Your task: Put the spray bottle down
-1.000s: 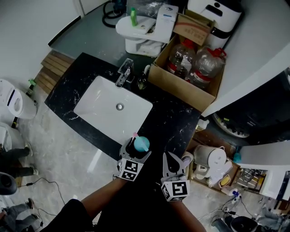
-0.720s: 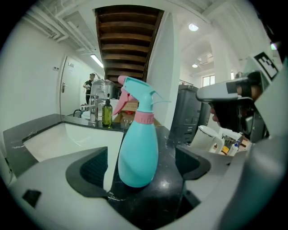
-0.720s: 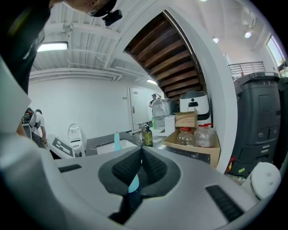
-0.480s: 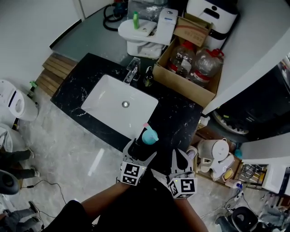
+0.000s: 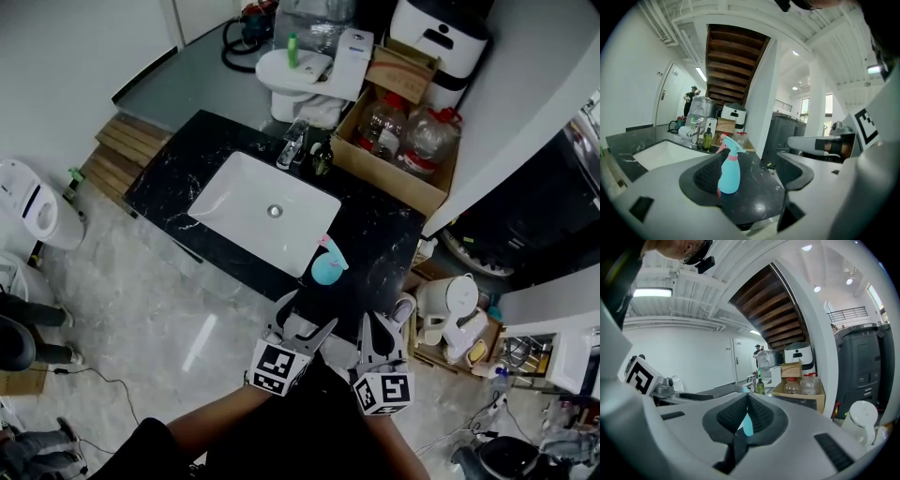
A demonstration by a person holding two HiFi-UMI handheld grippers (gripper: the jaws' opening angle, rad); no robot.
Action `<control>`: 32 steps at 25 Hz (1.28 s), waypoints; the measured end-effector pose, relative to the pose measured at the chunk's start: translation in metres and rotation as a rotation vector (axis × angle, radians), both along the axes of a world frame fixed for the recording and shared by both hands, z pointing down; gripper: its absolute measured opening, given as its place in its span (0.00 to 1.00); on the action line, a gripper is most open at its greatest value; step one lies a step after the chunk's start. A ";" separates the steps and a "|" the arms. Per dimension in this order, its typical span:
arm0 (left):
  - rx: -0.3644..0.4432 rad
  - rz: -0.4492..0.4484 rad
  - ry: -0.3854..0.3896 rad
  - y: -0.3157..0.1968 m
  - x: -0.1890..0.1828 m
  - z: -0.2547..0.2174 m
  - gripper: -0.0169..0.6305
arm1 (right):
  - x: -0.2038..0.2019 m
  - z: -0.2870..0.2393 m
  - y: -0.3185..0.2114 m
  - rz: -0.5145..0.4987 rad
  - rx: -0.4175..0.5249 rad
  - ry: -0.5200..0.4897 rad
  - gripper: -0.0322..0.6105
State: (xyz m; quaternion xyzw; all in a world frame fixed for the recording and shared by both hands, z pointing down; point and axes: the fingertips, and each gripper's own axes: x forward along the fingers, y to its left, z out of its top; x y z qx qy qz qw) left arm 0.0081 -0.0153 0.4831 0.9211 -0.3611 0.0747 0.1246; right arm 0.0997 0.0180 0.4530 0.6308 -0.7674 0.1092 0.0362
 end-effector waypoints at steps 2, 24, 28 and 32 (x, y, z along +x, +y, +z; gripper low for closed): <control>0.125 -0.014 -0.048 0.011 -0.008 -0.021 0.43 | -0.005 -0.006 0.009 0.003 0.009 -0.001 0.07; 0.103 0.084 0.083 0.081 -0.003 -0.068 0.05 | -0.029 -0.064 0.068 0.081 0.130 0.135 0.07; 0.108 0.091 0.091 0.085 0.001 -0.070 0.05 | -0.021 -0.063 0.070 0.106 0.125 0.123 0.07; 0.112 0.091 0.081 0.090 0.002 -0.070 0.05 | -0.024 -0.059 0.074 0.104 0.115 0.136 0.07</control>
